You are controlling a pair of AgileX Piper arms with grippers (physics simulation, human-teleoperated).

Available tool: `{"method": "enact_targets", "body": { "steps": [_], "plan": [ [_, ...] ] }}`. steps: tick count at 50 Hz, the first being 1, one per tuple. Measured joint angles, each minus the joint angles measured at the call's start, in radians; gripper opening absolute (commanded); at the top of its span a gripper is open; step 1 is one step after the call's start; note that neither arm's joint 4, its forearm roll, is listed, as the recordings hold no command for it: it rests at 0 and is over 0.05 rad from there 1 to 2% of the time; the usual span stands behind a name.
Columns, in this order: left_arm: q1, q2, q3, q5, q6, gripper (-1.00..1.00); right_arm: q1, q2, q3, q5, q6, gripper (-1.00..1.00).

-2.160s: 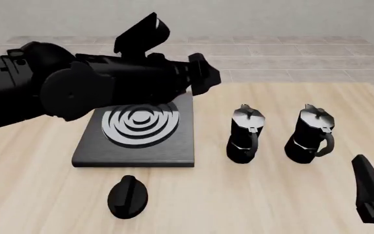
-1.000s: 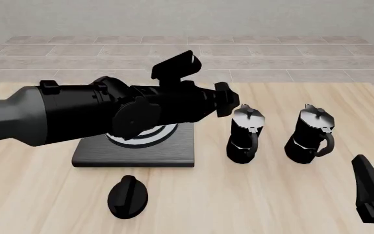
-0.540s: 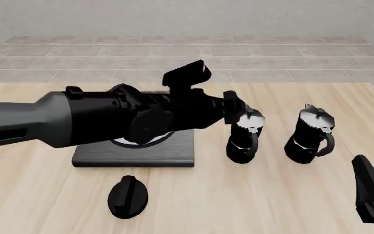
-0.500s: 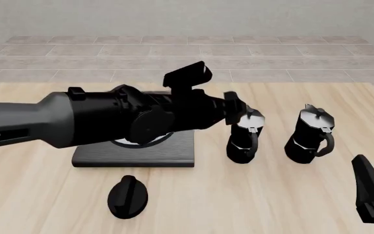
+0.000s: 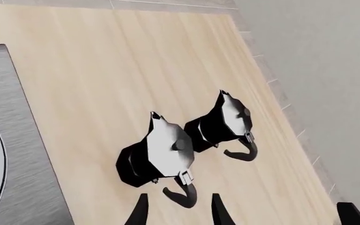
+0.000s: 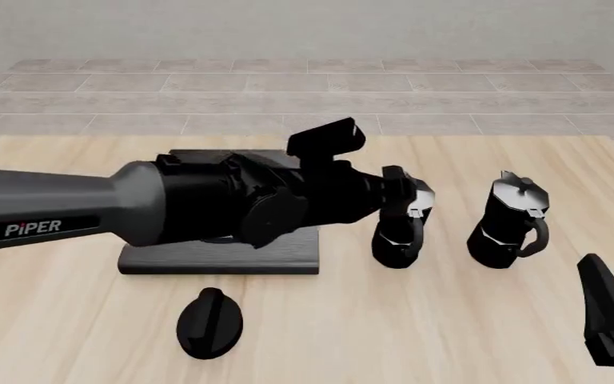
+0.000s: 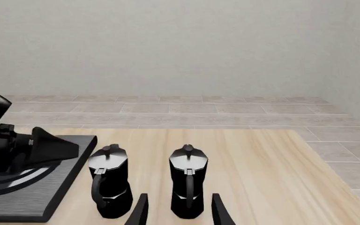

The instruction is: Put both moka pots on the stove.

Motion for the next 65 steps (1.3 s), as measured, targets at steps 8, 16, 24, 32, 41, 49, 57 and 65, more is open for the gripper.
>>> {"method": "enact_targets", "body": {
  "steps": [8, 16, 24, 32, 41, 49, 57, 65],
  "plan": [
    [-0.008, 0.022, -0.010, -0.006, -0.002, 1.00, 0.000, 0.000, 0.000, 0.000, 0.000, 1.00],
    [-0.016, 0.045, -0.021, -0.011, -0.003, 1.00, 0.000, 0.000, 0.000, 0.000, 0.000, 1.00],
    [-0.023, 0.069, -0.031, -0.019, -0.003, 1.00, 0.000, 0.000, 0.000, 0.000, 0.000, 1.00],
    [-0.028, 0.095, -0.039, -0.027, -0.002, 1.00, 0.000, 0.000, 0.000, 0.000, 0.000, 1.00],
    [-0.035, 0.119, -0.046, -0.035, -0.005, 1.00, 0.000, 0.000, 0.000, 0.000, 0.000, 1.00],
    [-0.043, 0.139, -0.053, -0.041, -0.011, 1.00, 0.000, 0.000, 0.000, 0.000, 0.000, 1.00],
    [-0.052, 0.158, -0.059, -0.048, -0.017, 1.00, 0.000, 0.000, 0.000, 0.000, 0.000, 1.00],
    [-0.059, 0.175, -0.063, -0.055, -0.021, 1.00, 0.000, 0.000, 0.000, 0.000, 0.000, 1.00]
  ]
}}
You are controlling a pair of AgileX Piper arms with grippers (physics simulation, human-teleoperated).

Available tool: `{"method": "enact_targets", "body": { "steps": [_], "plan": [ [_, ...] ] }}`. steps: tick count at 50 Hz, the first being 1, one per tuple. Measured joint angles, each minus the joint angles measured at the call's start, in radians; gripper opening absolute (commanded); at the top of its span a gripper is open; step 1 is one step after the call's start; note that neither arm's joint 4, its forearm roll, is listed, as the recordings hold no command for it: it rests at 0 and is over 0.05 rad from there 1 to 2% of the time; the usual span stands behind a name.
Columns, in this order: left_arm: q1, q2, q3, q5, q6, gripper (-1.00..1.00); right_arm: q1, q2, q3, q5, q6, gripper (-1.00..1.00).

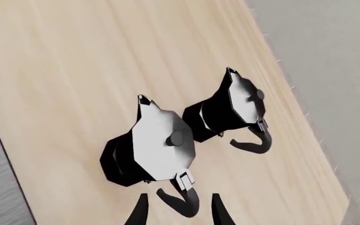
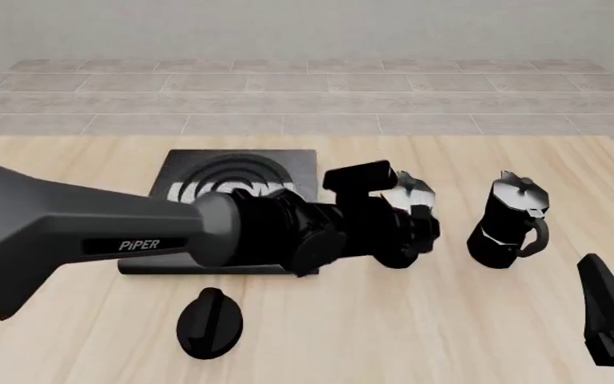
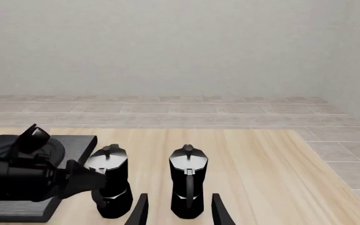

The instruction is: Put both moka pots on the stove.

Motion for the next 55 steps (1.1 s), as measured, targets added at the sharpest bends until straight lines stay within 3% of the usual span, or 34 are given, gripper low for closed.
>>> {"method": "enact_targets", "body": {
  "steps": [30, 31, 55],
  "plan": [
    [-0.016, 0.054, -0.025, -0.012, -0.010, 1.00, 0.000, 0.000, 0.000, 0.000, 0.000, 1.00],
    [-0.016, 0.056, -0.026, -0.012, -0.011, -1.00, 0.000, 0.000, 0.000, 0.000, 0.000, 1.00],
    [0.001, 0.014, -0.015, 0.025, 0.005, -1.00, 0.000, 0.000, 0.000, 0.000, 0.000, 1.00]
  ]
}}
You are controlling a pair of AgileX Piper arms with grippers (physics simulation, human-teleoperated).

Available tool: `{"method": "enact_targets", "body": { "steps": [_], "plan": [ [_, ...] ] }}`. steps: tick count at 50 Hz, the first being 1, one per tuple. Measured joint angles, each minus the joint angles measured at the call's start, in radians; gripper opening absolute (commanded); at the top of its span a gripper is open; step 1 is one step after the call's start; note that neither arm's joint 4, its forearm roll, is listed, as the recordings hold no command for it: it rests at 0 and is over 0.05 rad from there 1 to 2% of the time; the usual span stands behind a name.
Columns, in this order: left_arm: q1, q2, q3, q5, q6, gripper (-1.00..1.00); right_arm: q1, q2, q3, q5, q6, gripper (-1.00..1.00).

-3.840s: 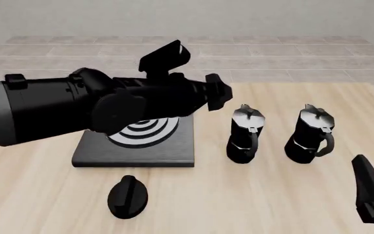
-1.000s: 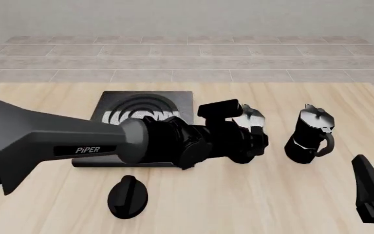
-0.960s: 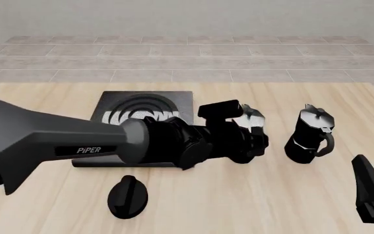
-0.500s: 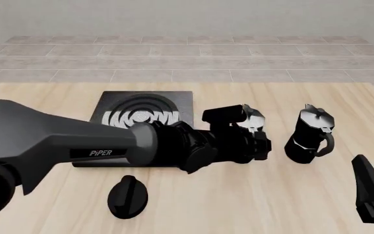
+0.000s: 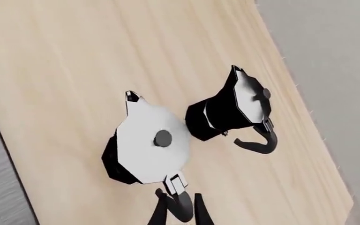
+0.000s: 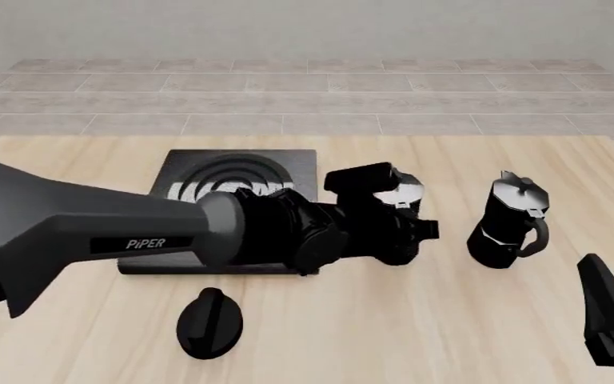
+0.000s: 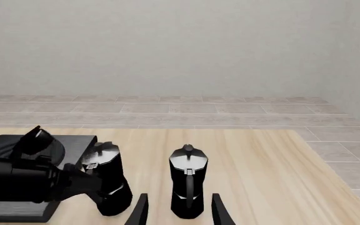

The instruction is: Put both moka pots on the stove.

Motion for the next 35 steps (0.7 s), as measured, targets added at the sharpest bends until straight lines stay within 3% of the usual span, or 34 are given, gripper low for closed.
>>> {"method": "enact_targets", "body": {
  "steps": [35],
  "plan": [
    [0.085, -0.358, 0.056, 0.235, 0.108, -1.00, 0.000, 0.000, 0.000, 0.000, 0.000, 1.00]
  ]
}}
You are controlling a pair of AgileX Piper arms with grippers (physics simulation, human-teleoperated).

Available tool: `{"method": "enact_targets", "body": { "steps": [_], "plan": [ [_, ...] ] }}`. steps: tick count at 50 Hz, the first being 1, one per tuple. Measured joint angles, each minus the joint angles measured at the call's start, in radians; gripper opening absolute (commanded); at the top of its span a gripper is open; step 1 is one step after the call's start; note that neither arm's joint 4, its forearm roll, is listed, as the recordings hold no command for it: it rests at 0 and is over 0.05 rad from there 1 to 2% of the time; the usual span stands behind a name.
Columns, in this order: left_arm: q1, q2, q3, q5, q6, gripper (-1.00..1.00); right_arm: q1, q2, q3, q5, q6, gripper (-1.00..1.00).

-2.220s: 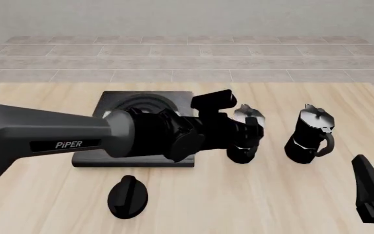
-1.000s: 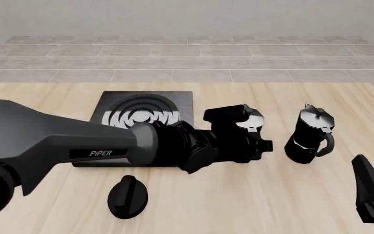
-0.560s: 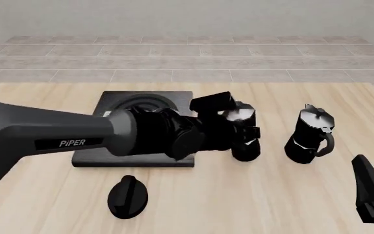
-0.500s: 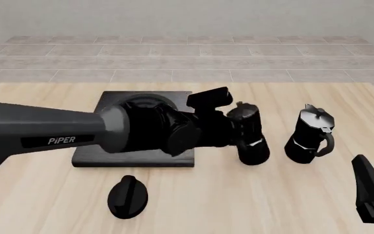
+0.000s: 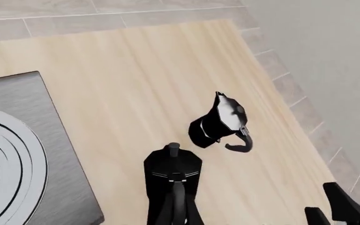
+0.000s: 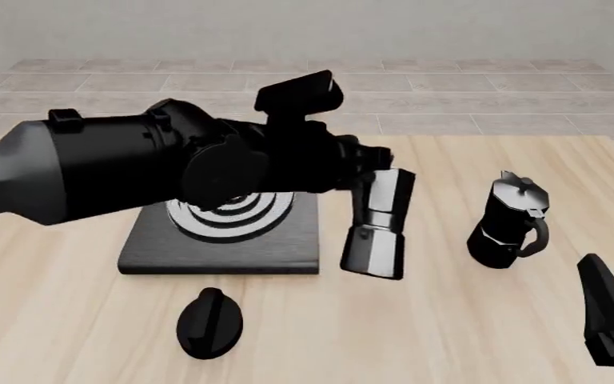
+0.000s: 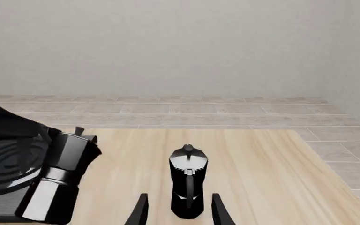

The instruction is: Put both moka pots on the stove.

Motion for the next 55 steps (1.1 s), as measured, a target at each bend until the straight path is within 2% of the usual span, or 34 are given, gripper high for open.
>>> {"method": "enact_targets", "body": {
  "steps": [19, 36, 55],
  "plan": [
    [0.075, -0.192, 0.096, 0.054, 0.058, -1.00, 0.000, 0.000, 0.000, 0.000, 0.000, 1.00],
    [0.196, -0.338, 0.162, 0.092, 0.099, -1.00, 0.000, 0.000, 0.000, 0.000, 0.000, 1.00],
    [0.342, -0.424, 0.226, 0.080, 0.130, -1.00, 0.000, 0.000, 0.000, 0.000, 0.000, 1.00]
  ]
}}
